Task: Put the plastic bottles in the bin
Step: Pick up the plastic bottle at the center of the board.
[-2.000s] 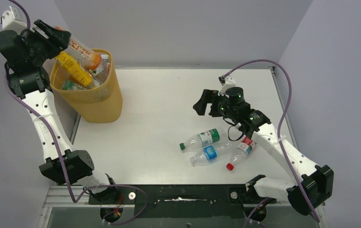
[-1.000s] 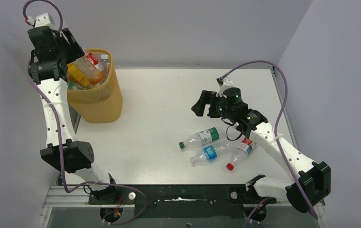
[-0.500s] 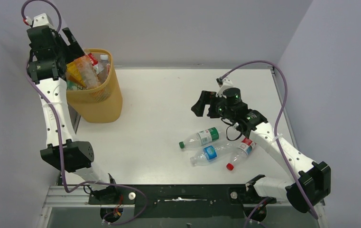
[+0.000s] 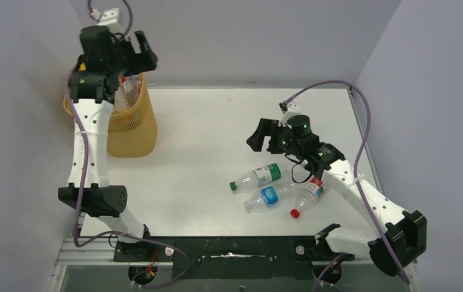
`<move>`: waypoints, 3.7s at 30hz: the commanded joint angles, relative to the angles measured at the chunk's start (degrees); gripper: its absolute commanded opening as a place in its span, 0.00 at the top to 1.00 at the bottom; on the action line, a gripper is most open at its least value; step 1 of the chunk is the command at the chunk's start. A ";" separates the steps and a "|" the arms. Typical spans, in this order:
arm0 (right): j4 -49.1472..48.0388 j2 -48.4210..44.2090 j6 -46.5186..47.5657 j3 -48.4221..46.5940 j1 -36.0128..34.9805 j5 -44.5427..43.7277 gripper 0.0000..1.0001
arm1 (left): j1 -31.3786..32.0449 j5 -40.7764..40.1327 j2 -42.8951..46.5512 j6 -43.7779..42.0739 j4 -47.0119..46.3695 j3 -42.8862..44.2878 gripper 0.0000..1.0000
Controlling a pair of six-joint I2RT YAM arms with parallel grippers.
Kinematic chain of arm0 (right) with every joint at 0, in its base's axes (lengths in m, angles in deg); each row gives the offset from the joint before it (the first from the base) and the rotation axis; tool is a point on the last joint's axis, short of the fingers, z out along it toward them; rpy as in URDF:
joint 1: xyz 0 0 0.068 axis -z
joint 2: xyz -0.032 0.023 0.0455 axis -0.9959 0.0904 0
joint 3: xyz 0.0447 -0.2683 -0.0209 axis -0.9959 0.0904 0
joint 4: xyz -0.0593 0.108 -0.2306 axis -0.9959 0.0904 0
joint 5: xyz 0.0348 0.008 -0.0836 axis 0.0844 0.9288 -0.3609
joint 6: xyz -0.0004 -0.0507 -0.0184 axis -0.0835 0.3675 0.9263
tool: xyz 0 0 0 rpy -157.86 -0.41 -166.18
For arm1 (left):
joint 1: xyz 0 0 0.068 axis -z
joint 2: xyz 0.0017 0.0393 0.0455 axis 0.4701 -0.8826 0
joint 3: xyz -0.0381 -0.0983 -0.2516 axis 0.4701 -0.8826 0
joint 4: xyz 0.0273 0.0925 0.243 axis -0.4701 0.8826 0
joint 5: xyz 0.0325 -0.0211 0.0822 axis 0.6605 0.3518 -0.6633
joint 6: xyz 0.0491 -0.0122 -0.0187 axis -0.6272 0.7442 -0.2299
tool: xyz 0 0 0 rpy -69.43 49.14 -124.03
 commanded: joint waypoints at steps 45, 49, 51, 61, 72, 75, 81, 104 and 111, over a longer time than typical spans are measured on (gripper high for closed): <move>15.88 -24.30 -13.70 8.08 7.35 -25.29 0.01 | 49.55 16.12 -8.59 -3.12 -16.77 -34.72 0.11; 16.99 -25.38 -13.28 7.28 7.43 -25.70 0.01 | 52.01 10.91 -14.08 -5.95 -13.85 -30.53 0.11; 17.24 -25.75 -13.24 7.28 7.50 -25.79 0.01 | 52.50 10.80 -15.65 -6.34 -13.93 -29.76 0.11; 16.75 -27.84 -13.25 8.63 7.69 -24.89 0.01 | 52.74 11.82 -22.27 -6.31 -16.15 -27.27 0.11; 16.94 -29.43 -13.21 9.42 7.74 -24.59 0.02 | 54.00 17.98 -28.78 -5.47 -15.68 -21.44 0.11; 16.92 -29.76 -13.15 9.65 7.70 -24.52 0.02 | 54.05 18.44 -30.04 -5.31 -15.87 -20.91 0.11; 16.73 -30.04 -13.23 9.87 7.72 -24.23 0.02 | 54.10 15.53 -31.79 -5.92 -15.19 -20.47 0.11; 15.73 -30.03 -12.55 9.97 7.86 -23.21 0.02 | 44.19 4.96 -22.90 -7.30 -6.78 -11.46 0.53; 14.12 -28.38 -12.03 9.89 7.87 -21.56 0.02 | 32.14 2.18 -14.97 -8.28 -2.14 -2.03 0.53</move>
